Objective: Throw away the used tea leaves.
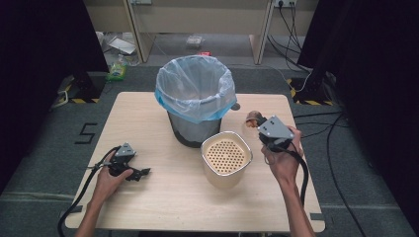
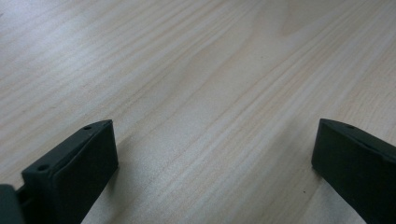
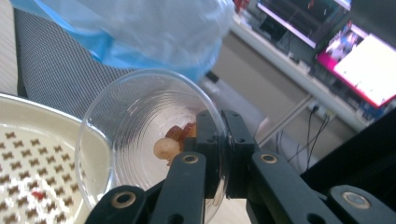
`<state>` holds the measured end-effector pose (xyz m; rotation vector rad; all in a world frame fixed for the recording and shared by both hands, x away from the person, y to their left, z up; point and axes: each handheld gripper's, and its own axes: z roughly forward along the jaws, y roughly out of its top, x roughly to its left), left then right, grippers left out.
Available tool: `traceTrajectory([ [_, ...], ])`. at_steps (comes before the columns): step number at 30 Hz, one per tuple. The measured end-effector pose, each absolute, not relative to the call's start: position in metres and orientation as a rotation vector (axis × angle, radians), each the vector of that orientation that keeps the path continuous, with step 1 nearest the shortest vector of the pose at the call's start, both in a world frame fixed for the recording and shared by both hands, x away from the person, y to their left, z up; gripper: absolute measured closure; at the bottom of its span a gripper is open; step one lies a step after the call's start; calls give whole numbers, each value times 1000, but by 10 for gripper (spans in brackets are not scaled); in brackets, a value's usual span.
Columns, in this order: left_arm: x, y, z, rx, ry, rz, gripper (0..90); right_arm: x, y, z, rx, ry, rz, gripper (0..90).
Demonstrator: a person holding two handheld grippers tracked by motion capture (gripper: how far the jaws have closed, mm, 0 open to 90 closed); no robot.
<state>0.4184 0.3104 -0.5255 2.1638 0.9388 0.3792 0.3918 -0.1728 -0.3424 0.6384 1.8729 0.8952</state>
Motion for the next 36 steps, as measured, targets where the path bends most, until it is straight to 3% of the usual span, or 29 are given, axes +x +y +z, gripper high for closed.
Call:
traceTrajectory([
  [19,418,310,-525,2163,939,380,0,373,-118,-383,172,1615,575,877],
  [36,418,310,-526,2163,938,380,0,360,-96,-409,4,1486,475,879],
])
